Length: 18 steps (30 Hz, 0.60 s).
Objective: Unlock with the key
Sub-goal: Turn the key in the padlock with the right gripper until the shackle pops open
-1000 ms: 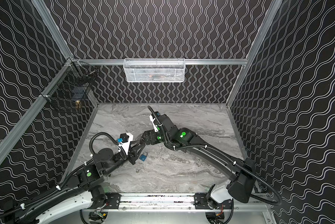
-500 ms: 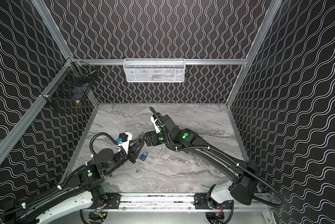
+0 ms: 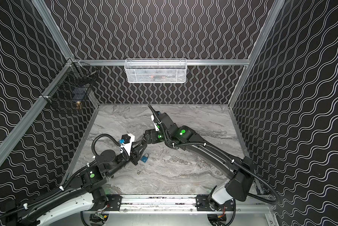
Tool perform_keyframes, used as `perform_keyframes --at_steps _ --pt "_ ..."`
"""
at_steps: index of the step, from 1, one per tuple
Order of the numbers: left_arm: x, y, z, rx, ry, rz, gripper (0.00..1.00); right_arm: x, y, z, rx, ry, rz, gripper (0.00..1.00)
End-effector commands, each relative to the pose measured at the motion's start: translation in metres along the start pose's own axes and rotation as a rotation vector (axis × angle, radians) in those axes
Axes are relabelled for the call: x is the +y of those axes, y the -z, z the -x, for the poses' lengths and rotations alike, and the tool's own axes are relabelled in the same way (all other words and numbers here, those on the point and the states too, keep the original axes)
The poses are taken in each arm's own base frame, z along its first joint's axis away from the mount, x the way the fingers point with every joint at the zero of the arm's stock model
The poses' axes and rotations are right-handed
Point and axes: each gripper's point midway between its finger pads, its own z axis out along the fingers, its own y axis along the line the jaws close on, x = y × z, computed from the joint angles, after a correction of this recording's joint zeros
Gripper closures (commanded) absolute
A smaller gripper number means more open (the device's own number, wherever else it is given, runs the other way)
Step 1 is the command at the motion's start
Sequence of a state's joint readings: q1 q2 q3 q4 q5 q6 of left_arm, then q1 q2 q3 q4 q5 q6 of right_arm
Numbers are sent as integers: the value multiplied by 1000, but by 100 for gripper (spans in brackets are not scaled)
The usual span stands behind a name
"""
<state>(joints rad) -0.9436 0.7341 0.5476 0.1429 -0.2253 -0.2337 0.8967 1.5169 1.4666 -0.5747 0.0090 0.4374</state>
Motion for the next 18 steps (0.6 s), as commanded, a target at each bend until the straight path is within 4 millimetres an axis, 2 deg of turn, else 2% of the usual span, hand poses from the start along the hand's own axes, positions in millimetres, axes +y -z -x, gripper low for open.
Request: perform_keyframes --at_steps 1,5,9,18 --pt "-3 0 17 -62 -4 -7 100 10 2 4 -10 -2 50 13" --pt "-2 -1 17 -63 -3 -5 100 2 2 5 -17 -8 23 13" --pt "-3 -1 15 -66 -2 -9 100 9 2 9 -34 -27 110 12" --pt "-4 -2 14 -54 -9 -16 100 10 -4 9 -27 -17 129 12"
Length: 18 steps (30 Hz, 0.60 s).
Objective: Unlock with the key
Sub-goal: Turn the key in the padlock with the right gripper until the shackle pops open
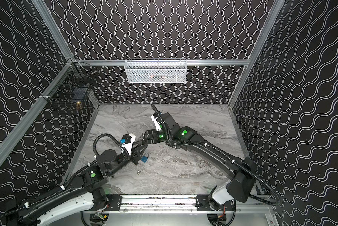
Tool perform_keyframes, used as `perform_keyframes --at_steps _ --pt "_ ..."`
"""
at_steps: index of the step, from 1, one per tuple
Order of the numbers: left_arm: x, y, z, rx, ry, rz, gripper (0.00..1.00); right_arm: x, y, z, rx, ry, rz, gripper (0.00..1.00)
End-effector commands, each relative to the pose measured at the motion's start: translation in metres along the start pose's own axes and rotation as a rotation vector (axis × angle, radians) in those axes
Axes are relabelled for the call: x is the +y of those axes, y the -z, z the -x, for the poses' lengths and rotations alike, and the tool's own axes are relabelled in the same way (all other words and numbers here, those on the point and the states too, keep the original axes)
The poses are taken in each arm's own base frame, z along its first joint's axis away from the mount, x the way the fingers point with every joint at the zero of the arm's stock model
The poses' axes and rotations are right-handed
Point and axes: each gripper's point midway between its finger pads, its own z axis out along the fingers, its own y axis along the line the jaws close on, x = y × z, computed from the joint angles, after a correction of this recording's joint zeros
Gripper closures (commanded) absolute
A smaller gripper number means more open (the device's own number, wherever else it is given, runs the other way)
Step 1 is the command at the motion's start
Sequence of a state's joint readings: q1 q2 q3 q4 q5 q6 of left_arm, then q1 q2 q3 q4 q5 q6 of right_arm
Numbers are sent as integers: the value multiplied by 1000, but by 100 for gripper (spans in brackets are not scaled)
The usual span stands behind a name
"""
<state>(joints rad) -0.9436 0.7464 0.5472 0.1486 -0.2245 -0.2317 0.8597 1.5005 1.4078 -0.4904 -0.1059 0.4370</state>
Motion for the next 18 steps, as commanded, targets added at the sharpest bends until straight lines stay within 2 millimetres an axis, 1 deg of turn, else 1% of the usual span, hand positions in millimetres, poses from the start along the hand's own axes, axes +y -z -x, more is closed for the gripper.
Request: perform_keyframes --at_steps 1,4,7,12,15,18 --pt "-4 0 16 -59 -6 -18 100 8 -1 10 -30 6 35 12" --pt "-5 -1 15 -57 -5 -21 100 9 -3 11 -28 11 36 12" --pt "-3 -1 15 -55 -5 -10 100 5 -2 10 -28 11 20 12" --pt "-4 -1 14 -52 -9 -13 100 11 3 9 -48 21 80 12" --pt "-3 -3 13 -46 -6 -9 100 8 0 7 -33 15 77 12" --pt "-5 -3 13 -46 -6 -17 100 12 -2 5 -32 17 113 11"
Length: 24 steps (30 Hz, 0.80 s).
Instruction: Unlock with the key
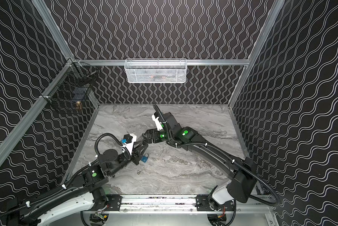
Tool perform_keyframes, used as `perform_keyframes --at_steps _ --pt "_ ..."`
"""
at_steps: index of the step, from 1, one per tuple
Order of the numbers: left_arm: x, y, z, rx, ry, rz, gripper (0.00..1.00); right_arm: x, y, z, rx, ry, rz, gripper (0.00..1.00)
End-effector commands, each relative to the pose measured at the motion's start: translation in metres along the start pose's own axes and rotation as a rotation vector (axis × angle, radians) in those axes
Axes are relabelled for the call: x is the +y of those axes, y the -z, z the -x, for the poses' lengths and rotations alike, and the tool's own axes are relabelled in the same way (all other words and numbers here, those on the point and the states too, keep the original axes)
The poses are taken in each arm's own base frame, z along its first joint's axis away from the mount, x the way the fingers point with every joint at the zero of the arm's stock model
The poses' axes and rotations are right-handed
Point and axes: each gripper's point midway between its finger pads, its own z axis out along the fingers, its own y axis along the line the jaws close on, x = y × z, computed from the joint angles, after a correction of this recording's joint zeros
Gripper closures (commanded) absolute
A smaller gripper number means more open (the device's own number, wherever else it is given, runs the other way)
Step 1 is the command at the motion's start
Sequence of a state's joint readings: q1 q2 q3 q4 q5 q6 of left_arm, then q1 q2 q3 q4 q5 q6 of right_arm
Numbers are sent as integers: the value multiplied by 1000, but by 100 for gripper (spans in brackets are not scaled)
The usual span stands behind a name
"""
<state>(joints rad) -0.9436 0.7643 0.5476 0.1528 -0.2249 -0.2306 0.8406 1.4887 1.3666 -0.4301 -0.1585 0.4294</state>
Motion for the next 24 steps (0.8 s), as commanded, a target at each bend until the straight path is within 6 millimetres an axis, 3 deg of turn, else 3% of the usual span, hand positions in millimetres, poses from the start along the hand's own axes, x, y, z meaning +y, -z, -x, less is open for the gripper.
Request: perform_keyframes --at_steps 1,13,19,24 --pt "-5 0 16 -55 -3 -20 100 13 0 6 -28 14 78 11" --pt "1 -2 14 -43 -6 17 100 2 2 9 -44 -9 79 11" --pt "15 -10 8 17 -27 113 100 -21 14 10 -79 -24 -18 11" --pt "27 -29 -8 181 -69 188 100 -56 24 1 -88 -103 -114 11"
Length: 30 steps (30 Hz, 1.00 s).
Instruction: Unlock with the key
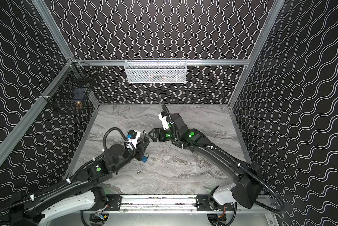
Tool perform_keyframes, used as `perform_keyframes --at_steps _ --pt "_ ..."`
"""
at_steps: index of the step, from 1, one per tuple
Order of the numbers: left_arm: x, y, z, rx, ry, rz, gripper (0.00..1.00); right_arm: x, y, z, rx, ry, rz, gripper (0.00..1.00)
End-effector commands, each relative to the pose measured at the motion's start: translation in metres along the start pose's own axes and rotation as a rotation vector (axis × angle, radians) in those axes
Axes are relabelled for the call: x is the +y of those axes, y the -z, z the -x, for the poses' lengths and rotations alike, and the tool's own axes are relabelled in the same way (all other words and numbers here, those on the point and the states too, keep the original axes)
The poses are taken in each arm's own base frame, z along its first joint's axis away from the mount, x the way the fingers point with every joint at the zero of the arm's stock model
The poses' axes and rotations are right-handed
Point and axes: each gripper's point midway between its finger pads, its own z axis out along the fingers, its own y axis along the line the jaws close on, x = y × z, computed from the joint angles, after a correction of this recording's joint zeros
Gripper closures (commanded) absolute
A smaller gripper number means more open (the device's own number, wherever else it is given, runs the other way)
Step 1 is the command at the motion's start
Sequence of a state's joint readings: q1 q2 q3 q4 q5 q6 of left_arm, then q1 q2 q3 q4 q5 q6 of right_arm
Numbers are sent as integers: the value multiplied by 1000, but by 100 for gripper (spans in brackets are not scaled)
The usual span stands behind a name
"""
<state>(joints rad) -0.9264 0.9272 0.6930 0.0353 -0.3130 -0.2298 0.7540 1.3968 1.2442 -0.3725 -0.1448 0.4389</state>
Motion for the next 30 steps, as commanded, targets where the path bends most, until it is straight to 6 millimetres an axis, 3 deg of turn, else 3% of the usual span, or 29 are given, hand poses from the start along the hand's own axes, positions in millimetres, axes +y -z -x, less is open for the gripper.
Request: perform_keyframes --at_steps 1,4,8,9,17,25,30 --pt "13 -13 -13 114 -39 71 100 -25 6 -5 -19 -65 -73 11" --pt "23 -32 -28 216 3 85 100 -43 12 -14 -37 -111 -100 11" --pt "56 -59 -59 389 122 165 100 -67 23 -23 -74 -192 -133 11" --pt "65 -65 -68 431 146 192 100 -77 22 -35 -60 -204 -150 11" --pt "116 -106 -132 693 334 340 100 -92 25 -54 -42 -244 -159 11" --pt "132 -128 -167 824 323 441 100 -95 25 -57 -40 -248 -160 11" --pt "136 -134 -178 868 312 470 100 -94 24 -54 -40 -241 -152 11"
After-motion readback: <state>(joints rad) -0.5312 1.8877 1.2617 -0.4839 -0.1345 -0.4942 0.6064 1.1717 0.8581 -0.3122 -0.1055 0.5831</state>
